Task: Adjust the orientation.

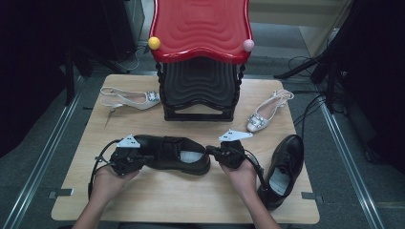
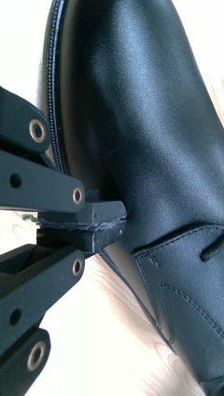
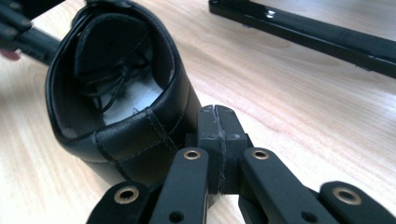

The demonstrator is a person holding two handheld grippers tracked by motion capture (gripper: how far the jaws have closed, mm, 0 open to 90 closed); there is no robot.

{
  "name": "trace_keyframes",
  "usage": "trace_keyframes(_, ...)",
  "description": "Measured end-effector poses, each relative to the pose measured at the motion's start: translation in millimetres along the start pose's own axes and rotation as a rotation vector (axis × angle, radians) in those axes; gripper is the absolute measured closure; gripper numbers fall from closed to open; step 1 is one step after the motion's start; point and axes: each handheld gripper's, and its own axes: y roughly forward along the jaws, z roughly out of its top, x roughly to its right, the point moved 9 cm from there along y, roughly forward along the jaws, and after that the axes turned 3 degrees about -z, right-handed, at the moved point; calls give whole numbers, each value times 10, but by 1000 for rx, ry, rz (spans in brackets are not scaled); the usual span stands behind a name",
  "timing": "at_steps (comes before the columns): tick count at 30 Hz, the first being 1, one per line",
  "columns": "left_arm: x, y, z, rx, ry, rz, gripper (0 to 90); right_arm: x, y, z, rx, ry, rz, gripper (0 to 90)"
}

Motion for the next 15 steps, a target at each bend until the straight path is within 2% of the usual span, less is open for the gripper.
trace_keyframes(6, -18, 28, 17, -12, 2, 0, 899, -76, -51, -56, -9, -16, 13, 900)
trace_keyframes(8, -25, 36, 20, -17, 8, -3, 899, -121, -87, -101, -15, -5, 41, 900)
trace_keyframes(13, -48, 59, 40, -15, 20, -16, 899, -226, -148, -174, -30, -22, 59, 900)
trace_keyframes(15, -56, 71, 55, -16, 12, -24, 899, -271, -171, -204, -35, -21, 71, 900)
